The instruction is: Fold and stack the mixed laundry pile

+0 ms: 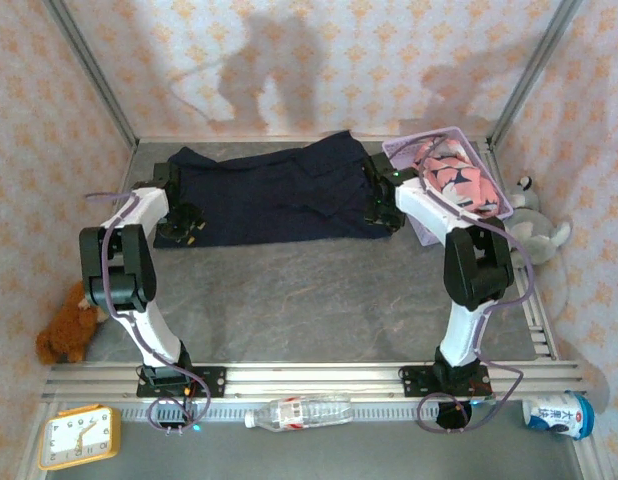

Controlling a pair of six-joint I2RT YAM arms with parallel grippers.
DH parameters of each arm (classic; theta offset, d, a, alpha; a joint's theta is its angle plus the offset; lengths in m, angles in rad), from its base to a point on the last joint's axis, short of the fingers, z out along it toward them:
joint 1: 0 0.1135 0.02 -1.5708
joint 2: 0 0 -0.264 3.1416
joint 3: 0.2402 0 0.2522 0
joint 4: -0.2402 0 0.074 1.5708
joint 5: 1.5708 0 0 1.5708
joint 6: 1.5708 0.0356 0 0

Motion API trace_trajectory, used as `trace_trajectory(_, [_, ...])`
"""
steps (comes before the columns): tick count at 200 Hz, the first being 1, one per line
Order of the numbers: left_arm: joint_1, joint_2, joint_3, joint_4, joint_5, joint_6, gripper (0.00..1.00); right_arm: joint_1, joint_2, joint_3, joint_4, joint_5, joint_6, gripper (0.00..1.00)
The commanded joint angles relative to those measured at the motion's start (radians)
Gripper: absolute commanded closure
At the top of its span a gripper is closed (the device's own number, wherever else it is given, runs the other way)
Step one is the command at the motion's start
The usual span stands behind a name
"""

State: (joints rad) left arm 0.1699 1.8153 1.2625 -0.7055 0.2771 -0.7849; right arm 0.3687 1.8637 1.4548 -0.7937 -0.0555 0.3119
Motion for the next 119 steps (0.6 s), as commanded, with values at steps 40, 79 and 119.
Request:
trace_trajectory(40, [-0.001,0.144,0.031,0.007,-0.058,-0.017,0.66,-0.029,0.081,-0.012,0.081,0.098,-0.074,0.51])
trace_trajectory(79, [-0.001,0.201,0.036,-0.006,-0.076,-0.007,0.66,-0.049,0.104,-0.049,0.153,0.006,-0.121,0.61])
trace_trajectory(119, [0.001,0.216,0.044,-0.022,-0.098,0.005,0.67,-0.052,0.106,-0.040,0.140,0.012,-0.154,1.00])
